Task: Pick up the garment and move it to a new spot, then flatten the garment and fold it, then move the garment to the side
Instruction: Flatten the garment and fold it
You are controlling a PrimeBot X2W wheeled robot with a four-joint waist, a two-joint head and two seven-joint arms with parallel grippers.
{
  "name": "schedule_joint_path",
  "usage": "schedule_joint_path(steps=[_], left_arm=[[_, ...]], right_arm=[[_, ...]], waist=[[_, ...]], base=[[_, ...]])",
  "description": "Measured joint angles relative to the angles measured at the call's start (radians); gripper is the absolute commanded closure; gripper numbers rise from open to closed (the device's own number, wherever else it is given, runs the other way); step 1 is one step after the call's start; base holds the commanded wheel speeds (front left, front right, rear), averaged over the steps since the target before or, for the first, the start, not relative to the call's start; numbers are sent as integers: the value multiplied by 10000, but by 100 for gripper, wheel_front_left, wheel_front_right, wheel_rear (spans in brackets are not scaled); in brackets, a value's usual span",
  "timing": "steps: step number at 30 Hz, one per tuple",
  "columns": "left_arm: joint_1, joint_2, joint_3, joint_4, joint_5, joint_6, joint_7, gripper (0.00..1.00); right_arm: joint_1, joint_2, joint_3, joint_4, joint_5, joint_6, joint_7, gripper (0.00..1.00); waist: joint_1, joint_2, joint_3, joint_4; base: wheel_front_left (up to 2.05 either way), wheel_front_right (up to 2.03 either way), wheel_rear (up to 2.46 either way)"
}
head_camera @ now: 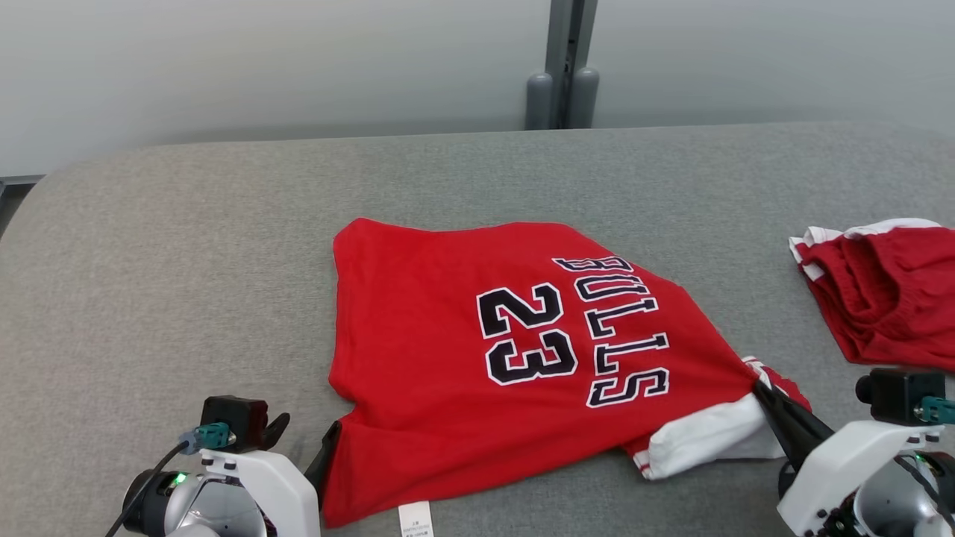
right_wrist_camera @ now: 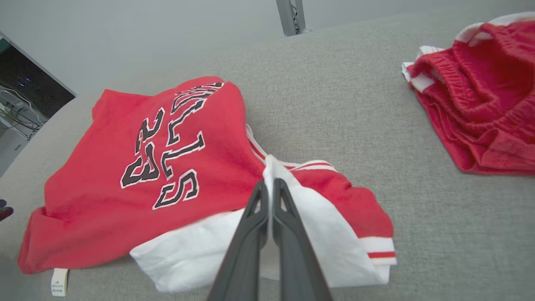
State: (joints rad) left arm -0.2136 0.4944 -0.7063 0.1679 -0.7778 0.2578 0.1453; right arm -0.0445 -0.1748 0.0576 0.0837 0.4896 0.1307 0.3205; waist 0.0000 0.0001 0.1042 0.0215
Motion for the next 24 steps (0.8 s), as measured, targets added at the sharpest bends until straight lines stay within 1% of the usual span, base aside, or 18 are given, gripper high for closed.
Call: schedule_joint_path(steps=[2,4,6,7,8,12,15,16,17,19,22,24], left_arm=[[3,17,-4,-17,-13,19,31,0],[3,36,-2,-29,-42,33,52,0],[2,50,-19,-42,-42,31,98,0],[-3,52,-23,-44,-42,31,102,0],[-6,59,-23,-52,-42,31,123,0],[-8,140,-25,-105,-40,73,128,0],[-8,167,-42,-153,-40,75,144,0],[-8,182,-48,-163,-40,77,159,0],[-9,211,-50,-184,-40,90,190,0],[-21,205,-79,-209,-40,90,219,0],[-82,186,-119,-224,-35,90,234,0],[-169,138,-146,-224,-8,88,263,0]], right_arm=[[274,-67,-130,-447,134,0,316,90],[559,-132,-178,-729,221,0,708,68],[847,-228,-169,-823,247,0,1220,52],[998,-245,-174,-869,284,0,1434,32],[1122,-251,-203,-894,290,0,1638,0],[1671,-368,-654,-867,-65,-2,2566,0],[1816,-232,-1191,-1116,-130,-2,2761,0],[1800,-222,-1273,-1333,-157,0,2663,0],[1580,-178,-1461,-1764,-171,0,2201,0],[1228,-150,-1448,-2038,-182,0,1678,0],[785,-58,-1003,-1964,-65,0,1154,0],[393,-56,-617,-1582,-40,0,1003,0]], waist=[[0,0,27,-129],[0,0,42,-251],[0,0,53,-344],[0,0,57,-375],[0,0,55,-401],[0,0,33,-465],[0,0,32,-476],[0,0,34,-476],[0,0,39,-474],[0,0,49,-454],[0,0,72,-378],[0,0,103,-306]], base=[[0,0,0],[0,0,0],[0,0,0],[0,0,0],[0,0,0],[0,0,0],[0,0,0],[0,0,0],[0,0,0],[0,0,0],[0,0,0],[0,0,0]])
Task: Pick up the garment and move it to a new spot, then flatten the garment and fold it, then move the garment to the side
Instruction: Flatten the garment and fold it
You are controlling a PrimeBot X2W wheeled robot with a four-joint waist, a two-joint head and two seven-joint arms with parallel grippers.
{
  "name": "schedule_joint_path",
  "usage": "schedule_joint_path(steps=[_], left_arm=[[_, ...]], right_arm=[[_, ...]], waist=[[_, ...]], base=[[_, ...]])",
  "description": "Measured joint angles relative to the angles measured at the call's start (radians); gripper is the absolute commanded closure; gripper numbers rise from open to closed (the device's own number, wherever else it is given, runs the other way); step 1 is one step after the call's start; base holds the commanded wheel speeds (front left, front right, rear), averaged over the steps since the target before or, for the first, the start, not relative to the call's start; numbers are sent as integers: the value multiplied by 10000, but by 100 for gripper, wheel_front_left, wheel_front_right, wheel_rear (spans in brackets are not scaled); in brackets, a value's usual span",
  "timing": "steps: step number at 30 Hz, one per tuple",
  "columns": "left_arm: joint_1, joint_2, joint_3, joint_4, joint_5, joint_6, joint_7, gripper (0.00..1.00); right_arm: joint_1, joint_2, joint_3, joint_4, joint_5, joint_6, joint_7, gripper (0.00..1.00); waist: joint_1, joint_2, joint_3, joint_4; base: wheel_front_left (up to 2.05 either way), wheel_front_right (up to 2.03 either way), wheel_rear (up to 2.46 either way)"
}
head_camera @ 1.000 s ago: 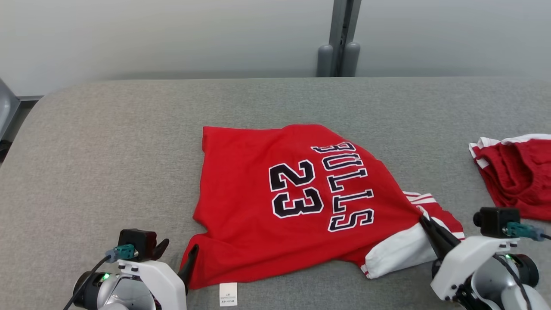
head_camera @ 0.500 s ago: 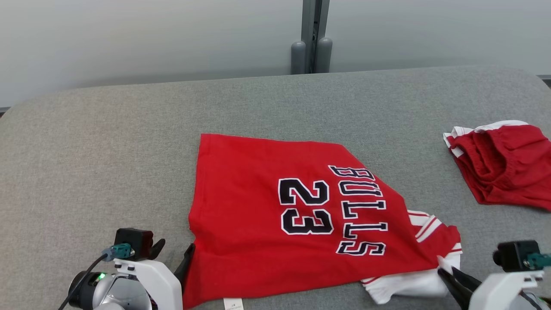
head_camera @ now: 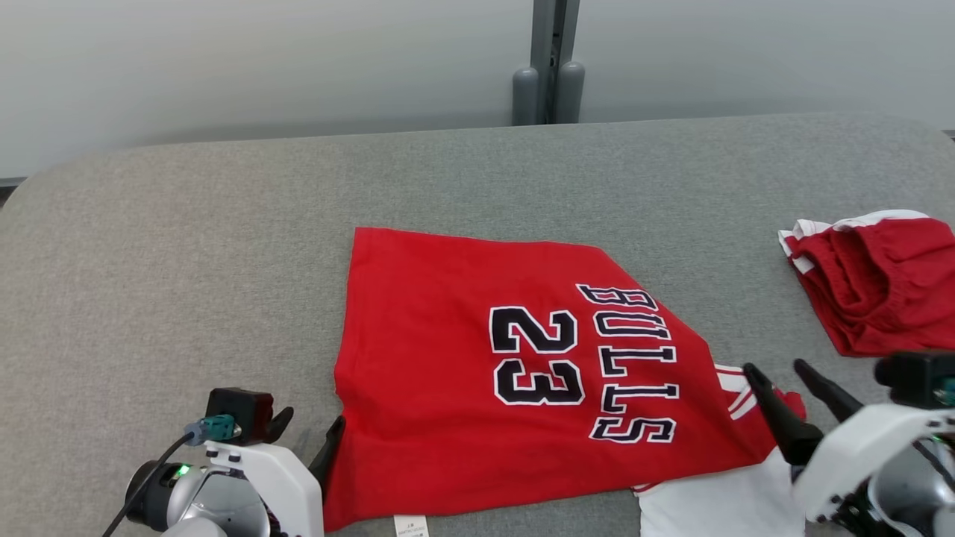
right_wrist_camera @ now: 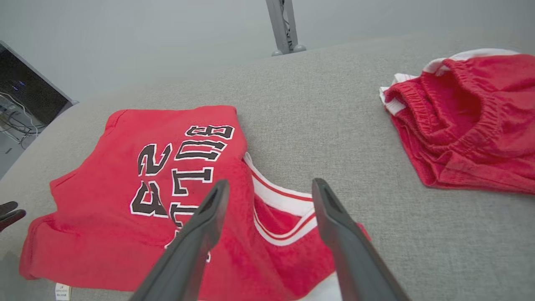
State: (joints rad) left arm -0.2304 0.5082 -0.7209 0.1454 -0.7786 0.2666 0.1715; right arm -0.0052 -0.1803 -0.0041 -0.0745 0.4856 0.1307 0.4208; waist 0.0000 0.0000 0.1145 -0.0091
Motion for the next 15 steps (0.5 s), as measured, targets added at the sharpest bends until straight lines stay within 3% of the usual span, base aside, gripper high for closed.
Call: schedule_joint_path(steps=[12,13,14,15], left_arm=[[-185,-416,-130,295,12,-104,-188,0],[-201,-454,-148,320,12,-119,-219,0],[-213,-485,-155,353,10,-144,-238,0],[-217,-508,-173,391,8,-171,-261,0]], right_arm=[[-2265,-556,1645,3396,953,0,368,0],[-2381,-604,1753,3567,1110,0,439,8],[-2484,-675,1856,3749,1221,0,468,57],[-2592,-757,1941,3879,1294,0,453,82]], waist=[[0,0,274,865],[0,0,300,949],[0,0,327,1035],[0,0,355,1121]], base=[[0,0,0],[0,0,0],[0,0,0],[0,0,0]])
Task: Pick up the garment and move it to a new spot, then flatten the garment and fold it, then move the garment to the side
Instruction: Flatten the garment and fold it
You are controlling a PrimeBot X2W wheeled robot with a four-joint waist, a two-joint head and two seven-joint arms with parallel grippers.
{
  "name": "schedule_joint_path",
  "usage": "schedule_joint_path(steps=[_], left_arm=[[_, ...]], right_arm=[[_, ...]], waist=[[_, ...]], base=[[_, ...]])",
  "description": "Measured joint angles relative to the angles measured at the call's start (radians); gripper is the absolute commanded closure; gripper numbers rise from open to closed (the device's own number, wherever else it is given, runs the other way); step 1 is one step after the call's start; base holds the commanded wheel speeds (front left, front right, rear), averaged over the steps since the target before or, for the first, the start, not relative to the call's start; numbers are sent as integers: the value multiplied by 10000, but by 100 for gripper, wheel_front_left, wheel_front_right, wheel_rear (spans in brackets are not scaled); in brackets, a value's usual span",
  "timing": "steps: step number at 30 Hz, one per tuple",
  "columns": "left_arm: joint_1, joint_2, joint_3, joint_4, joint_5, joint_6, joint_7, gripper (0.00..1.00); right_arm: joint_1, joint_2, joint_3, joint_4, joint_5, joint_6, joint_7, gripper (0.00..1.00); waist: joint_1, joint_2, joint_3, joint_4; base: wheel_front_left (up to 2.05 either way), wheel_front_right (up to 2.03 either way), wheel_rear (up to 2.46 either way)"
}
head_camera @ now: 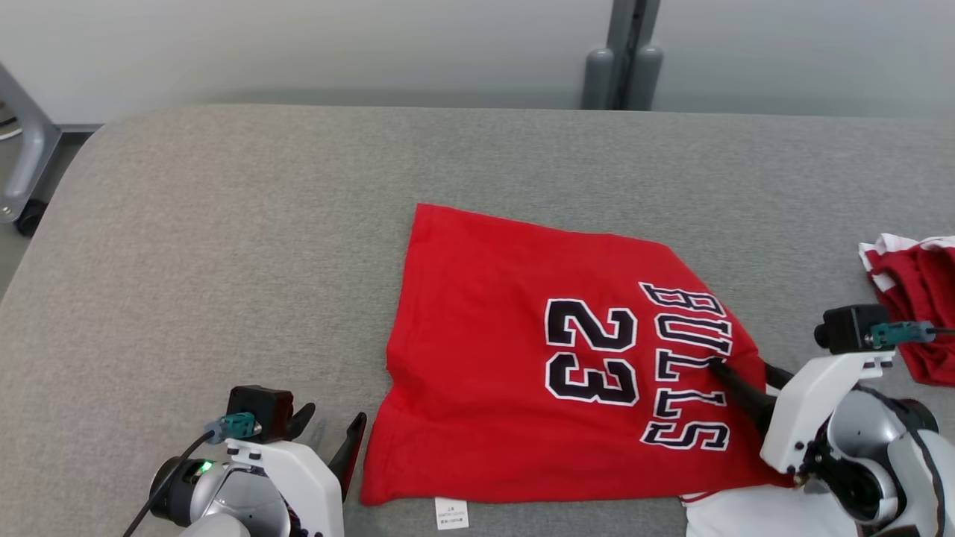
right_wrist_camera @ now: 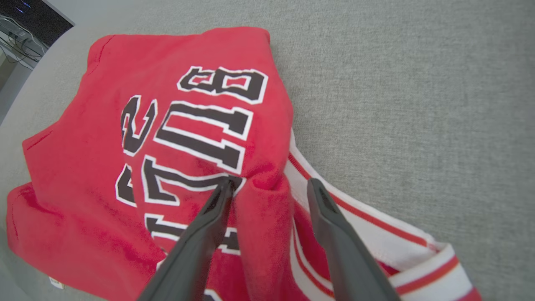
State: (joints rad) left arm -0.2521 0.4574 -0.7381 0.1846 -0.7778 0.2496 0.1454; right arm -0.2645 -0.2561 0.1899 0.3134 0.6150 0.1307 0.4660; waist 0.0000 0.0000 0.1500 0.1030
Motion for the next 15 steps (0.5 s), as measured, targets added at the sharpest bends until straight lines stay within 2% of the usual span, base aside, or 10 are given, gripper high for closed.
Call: schedule_joint_path(steps=[1,7,15], left_arm=[[-4,-25,-13,33,0,-21,-21,0],[-167,-207,-105,176,12,-109,-138,0],[-630,-531,-255,291,178,-211,-278,0]], right_arm=[[-129,-77,65,119,86,0,-81,100],[-1222,-261,378,974,286,0,-970,100],[-3293,-272,802,2894,389,0,-2150,100]], waist=[[0,0,29,83],[0,0,252,534],[0,0,748,1002]], base=[[0,0,0],[0,0,0],[0,0,0]])
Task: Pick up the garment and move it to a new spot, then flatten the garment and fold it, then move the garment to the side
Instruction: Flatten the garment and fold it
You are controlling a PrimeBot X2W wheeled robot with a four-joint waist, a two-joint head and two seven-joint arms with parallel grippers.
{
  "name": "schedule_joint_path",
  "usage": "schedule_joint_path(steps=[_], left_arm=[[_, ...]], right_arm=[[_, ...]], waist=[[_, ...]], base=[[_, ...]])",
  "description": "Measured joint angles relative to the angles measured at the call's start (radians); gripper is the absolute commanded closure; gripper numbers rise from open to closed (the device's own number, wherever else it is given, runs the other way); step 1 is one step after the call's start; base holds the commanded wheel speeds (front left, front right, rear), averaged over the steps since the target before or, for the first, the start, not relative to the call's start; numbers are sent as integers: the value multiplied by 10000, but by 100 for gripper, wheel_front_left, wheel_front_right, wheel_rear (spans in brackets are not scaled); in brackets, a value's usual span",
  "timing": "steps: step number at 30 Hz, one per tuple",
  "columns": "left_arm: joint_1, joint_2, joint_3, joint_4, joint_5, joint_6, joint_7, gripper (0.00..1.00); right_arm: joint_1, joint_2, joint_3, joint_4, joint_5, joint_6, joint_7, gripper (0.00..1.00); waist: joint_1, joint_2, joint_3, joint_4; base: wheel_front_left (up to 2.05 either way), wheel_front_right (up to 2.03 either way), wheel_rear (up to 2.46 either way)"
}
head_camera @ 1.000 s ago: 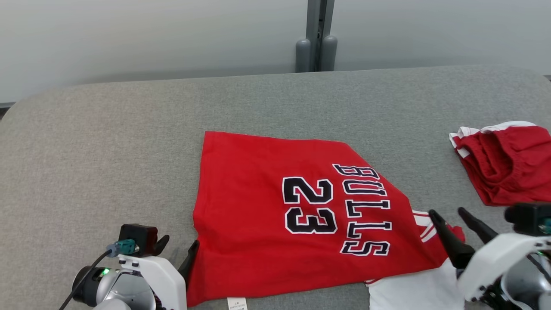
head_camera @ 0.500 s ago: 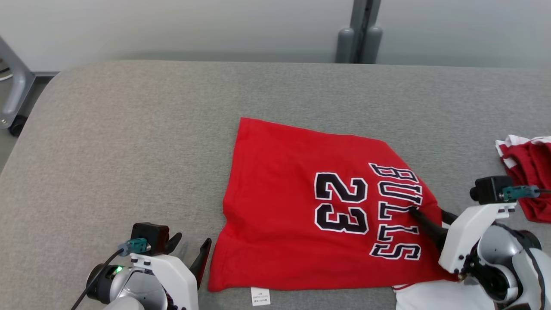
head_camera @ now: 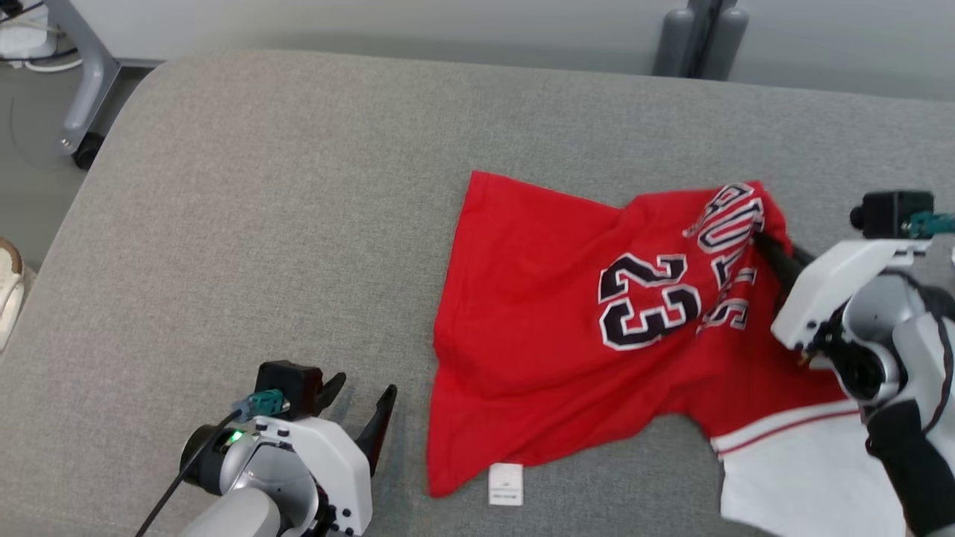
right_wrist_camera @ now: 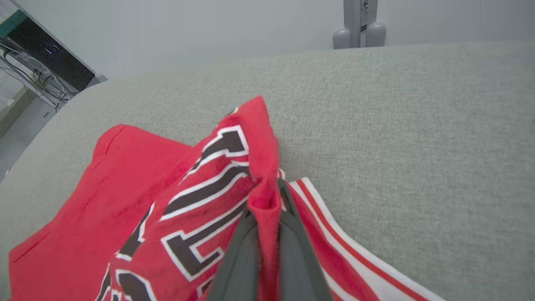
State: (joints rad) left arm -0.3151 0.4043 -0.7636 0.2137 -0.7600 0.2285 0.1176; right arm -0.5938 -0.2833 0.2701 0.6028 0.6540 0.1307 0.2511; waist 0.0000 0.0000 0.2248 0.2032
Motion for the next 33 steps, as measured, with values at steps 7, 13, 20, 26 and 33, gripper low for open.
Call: schedule_joint_path(steps=[7,13,20,26,33], left_arm=[[-295,-215,-54,169,136,-88,-290,0],[-304,-554,-84,-165,-422,-709,-297,0],[-97,-291,-54,-711,-951,-874,330,0],[458,-203,-153,-924,-1942,-1239,1221,0],[654,-161,-42,-871,-2512,-1557,1494,63]], right_arm=[[-1519,86,504,1839,151,0,-811,70],[-1941,130,909,2874,190,0,-1622,0],[-1394,117,1478,2838,518,0,-2533,0],[-580,-38,1881,1902,1014,0,-3156,0],[473,-330,1818,685,1555,0,-3459,0]], waist=[[0,0,393,285],[0,0,274,284],[0,0,-124,-50],[0,0,-424,-645],[0,0,-570,-1386]], base=[[0,0,0],[0,0,0],[0,0,0],[0,0,0],[0,0,0]])
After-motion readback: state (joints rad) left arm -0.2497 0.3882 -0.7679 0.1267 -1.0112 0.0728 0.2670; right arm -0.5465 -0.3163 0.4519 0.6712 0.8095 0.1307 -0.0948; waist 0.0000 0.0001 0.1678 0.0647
